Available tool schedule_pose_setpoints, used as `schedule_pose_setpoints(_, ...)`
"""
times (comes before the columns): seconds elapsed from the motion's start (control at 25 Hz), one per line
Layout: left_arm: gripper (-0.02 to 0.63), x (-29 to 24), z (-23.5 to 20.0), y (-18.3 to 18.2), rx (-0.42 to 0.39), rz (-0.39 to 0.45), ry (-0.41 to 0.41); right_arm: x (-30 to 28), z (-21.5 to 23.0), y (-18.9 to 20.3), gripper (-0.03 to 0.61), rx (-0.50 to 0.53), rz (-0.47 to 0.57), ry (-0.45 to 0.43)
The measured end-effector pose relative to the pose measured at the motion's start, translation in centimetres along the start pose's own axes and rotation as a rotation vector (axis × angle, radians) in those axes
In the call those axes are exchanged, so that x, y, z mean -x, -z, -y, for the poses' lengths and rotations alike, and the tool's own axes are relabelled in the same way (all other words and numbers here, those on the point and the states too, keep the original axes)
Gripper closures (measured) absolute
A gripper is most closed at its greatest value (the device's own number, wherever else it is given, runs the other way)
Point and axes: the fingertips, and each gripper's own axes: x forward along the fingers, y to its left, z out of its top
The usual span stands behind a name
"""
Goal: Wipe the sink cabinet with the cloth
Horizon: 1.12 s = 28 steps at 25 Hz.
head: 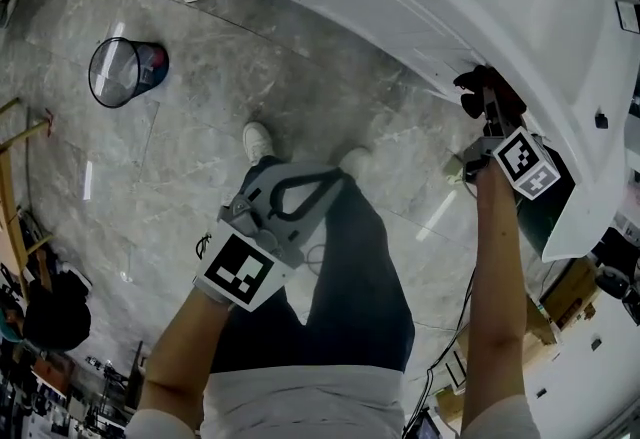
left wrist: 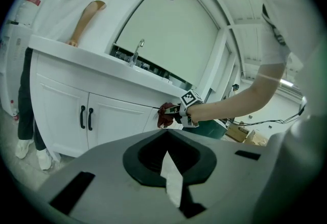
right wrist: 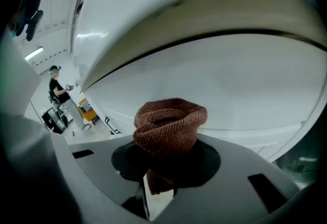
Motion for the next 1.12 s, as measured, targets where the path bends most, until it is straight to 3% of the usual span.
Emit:
schedule_pose_setpoints(0.48, 0.604, 1.9, -1.6, 1.1, 0.02, -0.007, -0.031, -3.1, -6.5, -0.1, 0.469, 0.007, 0.033, -0.087)
schedule_pose_setpoints(0.92, 0.604, 1.6, -1.2, 1.9, 0.061, -0.027, -0.059, -0.6, -4.8, 5.1, 0.469, -0.104, -0.029, -0.069)
schedule_pose_setpoints(1.12, 0.604, 1.0, -0.7, 2.7, 0.083, -0.033, -0.087, -1.0, -2.5, 4.8, 0.469, -0.154, -0.011, -0.032)
